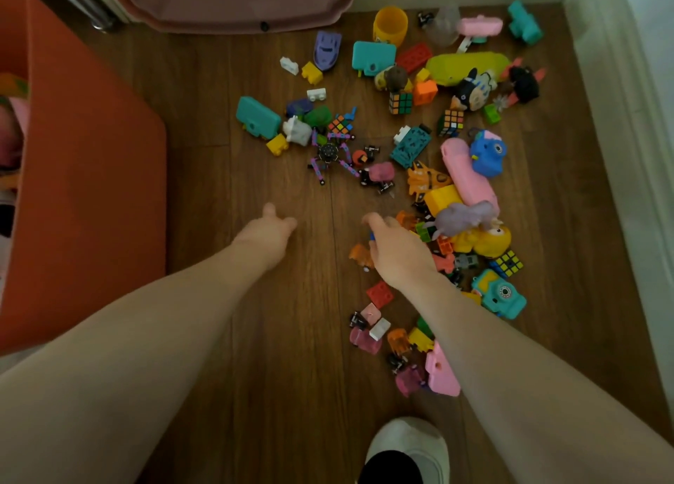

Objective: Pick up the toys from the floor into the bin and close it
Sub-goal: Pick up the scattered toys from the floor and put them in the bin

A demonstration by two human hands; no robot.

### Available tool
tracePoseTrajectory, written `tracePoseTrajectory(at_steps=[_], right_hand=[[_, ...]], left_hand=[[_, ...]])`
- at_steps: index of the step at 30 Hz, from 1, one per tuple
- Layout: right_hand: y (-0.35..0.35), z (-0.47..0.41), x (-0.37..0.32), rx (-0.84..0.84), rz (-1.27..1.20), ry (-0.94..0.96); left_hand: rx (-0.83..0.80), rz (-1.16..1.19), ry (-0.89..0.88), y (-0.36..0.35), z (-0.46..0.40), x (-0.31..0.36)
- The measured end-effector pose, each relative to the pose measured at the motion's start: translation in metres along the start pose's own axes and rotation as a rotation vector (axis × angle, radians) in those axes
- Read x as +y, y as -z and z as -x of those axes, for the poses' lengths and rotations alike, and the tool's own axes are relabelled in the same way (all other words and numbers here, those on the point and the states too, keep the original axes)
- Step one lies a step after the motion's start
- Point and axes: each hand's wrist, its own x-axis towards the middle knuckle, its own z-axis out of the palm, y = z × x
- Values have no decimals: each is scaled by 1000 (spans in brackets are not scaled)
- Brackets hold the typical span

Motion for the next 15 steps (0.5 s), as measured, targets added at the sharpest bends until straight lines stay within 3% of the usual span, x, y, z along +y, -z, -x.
tracePoseTrajectory(at_steps=[8,11,15], right_hand=[[-19,14,-8,-196,226,36],[-23,14,-14,-173,318,56],[-12,8,-26,-175,118,6]], left_hand=[[67,244,-205,-6,23,2],[29,425,-228,-3,38,-1],[17,644,-223,10,59,-15]])
